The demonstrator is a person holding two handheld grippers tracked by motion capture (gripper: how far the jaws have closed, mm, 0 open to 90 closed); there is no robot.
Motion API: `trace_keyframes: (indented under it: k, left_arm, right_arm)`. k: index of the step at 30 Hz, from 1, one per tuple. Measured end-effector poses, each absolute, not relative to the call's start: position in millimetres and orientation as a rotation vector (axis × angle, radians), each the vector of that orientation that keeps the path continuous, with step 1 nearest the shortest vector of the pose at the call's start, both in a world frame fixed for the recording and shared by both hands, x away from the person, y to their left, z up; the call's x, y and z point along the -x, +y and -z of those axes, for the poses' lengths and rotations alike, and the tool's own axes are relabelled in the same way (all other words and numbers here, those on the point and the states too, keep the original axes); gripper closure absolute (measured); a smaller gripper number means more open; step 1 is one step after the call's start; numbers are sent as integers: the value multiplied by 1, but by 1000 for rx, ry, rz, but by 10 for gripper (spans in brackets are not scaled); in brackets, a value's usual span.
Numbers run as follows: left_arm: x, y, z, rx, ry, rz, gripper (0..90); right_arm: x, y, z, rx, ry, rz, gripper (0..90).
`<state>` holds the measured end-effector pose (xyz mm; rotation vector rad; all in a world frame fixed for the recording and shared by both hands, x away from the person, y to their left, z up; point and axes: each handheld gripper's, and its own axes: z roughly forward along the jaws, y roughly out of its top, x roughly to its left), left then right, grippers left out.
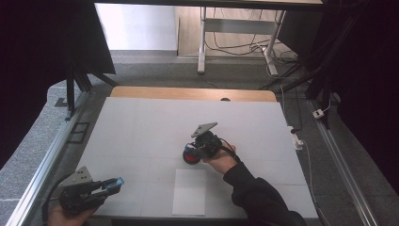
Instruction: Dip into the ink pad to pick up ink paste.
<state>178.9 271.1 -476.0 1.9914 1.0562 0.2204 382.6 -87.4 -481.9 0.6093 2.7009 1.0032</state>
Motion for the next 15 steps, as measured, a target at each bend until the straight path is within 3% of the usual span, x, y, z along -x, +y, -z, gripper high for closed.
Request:
trace_keyframes:
  k: [15]
  left_arm:
    - [-179, 272, 476, -1988, 1061, -218, 677]
  right_arm:
    - [-384, -91, 481, -631, 2699, -1043, 713]
